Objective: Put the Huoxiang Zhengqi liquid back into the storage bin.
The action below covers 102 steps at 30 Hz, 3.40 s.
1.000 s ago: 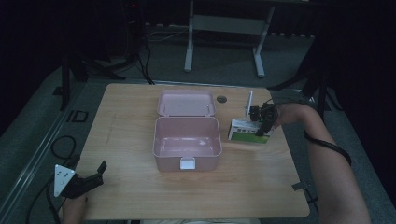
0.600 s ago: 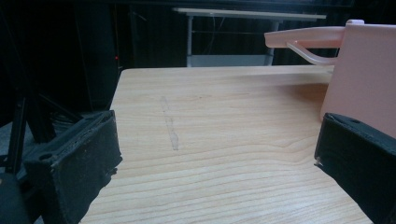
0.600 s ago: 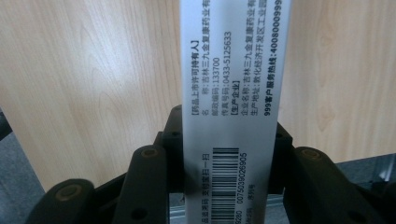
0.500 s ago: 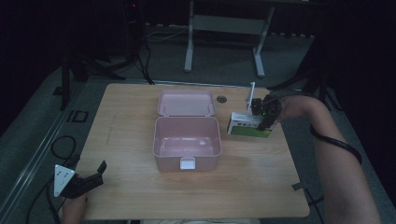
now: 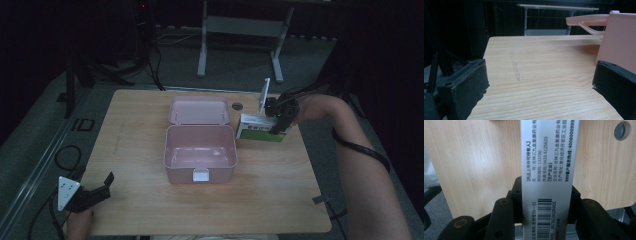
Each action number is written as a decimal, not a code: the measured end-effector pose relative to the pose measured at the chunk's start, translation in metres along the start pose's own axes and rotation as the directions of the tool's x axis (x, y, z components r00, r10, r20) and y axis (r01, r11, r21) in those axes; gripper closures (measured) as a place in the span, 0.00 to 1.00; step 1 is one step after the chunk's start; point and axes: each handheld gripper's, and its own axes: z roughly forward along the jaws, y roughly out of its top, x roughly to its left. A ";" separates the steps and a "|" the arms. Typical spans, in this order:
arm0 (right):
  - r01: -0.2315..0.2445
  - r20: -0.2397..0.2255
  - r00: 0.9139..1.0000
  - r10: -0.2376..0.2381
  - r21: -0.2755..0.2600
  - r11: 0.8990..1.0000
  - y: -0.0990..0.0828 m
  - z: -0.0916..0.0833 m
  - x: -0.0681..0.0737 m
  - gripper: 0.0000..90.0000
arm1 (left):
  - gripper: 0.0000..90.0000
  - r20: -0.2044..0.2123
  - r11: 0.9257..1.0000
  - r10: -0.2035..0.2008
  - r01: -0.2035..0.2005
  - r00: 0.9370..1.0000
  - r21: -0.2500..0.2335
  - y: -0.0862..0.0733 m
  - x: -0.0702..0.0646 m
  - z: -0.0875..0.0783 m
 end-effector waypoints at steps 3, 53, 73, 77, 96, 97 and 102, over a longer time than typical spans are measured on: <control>0.010 0.001 1.000 -0.010 -0.003 1.000 0.006 -0.001 0.001 0.70 | 0.00 0.000 1.000 -0.002 0.002 1.000 -0.003 0.000 0.000 0.000; 0.160 -0.082 0.983 -0.163 -0.048 0.986 0.143 0.045 0.038 0.70 | 0.00 0.004 1.000 -0.005 0.005 1.000 -0.005 0.000 0.001 -0.001; 0.156 -0.160 0.975 -0.154 0.005 0.988 0.152 0.114 0.044 0.70 | 0.00 0.008 1.000 -0.004 0.004 1.000 -0.005 0.000 0.001 -0.001; 0.168 -0.165 0.973 -0.163 0.012 0.986 0.153 0.123 0.047 0.70 | 0.00 0.008 1.000 -0.004 0.004 1.000 -0.005 0.000 0.001 -0.001; 0.176 -0.177 0.970 -0.169 0.025 0.984 0.157 0.145 0.049 0.66 | 0.00 0.012 1.000 -0.002 0.002 1.000 -0.005 0.000 0.001 -0.001; 0.174 -0.179 0.970 -0.167 0.024 0.984 0.156 0.144 0.048 0.65 | 0.00 0.012 1.000 -0.002 0.002 1.000 -0.005 0.000 0.001 -0.001; 0.169 -0.186 0.970 -0.156 0.058 0.984 0.152 0.140 0.046 0.58 | 0.00 0.010 1.000 -0.002 0.002 1.000 -0.005 0.000 0.000 -0.001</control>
